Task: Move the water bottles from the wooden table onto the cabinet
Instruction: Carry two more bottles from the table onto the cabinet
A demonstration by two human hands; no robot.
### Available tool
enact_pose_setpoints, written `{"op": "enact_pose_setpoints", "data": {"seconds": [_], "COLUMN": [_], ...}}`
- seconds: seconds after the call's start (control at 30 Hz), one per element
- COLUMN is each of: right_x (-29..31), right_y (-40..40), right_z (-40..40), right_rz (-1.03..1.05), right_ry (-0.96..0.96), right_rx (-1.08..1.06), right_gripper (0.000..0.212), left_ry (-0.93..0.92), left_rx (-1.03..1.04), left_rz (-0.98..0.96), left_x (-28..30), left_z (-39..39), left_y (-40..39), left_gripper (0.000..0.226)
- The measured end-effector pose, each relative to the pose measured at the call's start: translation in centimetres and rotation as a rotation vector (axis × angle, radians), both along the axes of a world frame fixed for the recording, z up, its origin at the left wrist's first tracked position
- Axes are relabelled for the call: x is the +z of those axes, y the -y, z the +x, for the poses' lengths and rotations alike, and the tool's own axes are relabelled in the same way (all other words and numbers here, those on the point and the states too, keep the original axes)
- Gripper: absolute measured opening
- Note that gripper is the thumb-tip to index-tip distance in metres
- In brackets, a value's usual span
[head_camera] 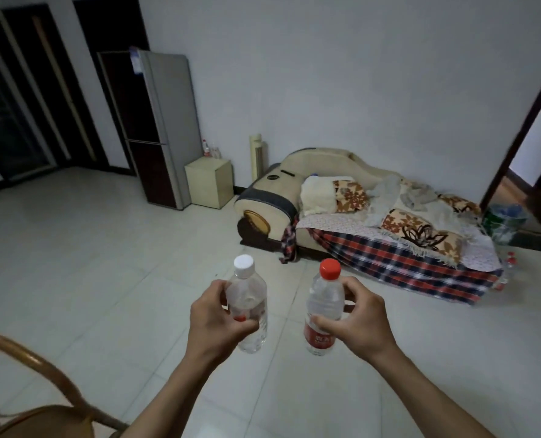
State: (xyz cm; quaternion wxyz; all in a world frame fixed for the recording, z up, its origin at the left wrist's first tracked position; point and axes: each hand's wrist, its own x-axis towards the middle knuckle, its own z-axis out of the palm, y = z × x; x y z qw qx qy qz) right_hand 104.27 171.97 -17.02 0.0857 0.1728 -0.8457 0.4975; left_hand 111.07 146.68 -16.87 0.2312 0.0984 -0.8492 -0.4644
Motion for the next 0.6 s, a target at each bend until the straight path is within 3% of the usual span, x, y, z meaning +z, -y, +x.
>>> {"op": "enact_pose_setpoints", "data": {"seconds": [0.37,0.6], "right_x": [1.9,1.7], "right_y": [12.8,17.6], "right_z": [0.3,-4.0], "right_rz": [0.019,0.008], "right_ry": [-0.088,-0.078], "right_rx": [0.111,0.171], "right_gripper": [0.053,0.05], "left_ry": [-0.09,-0.094], "left_rx": [0.119,0.19], "left_rz": [0.044,0.048], "left_x": [-0.4,-1.0], "left_z": [3.1,0.2], "left_y": [11.7,15.5], "left_gripper": [0.054,0.049]}}
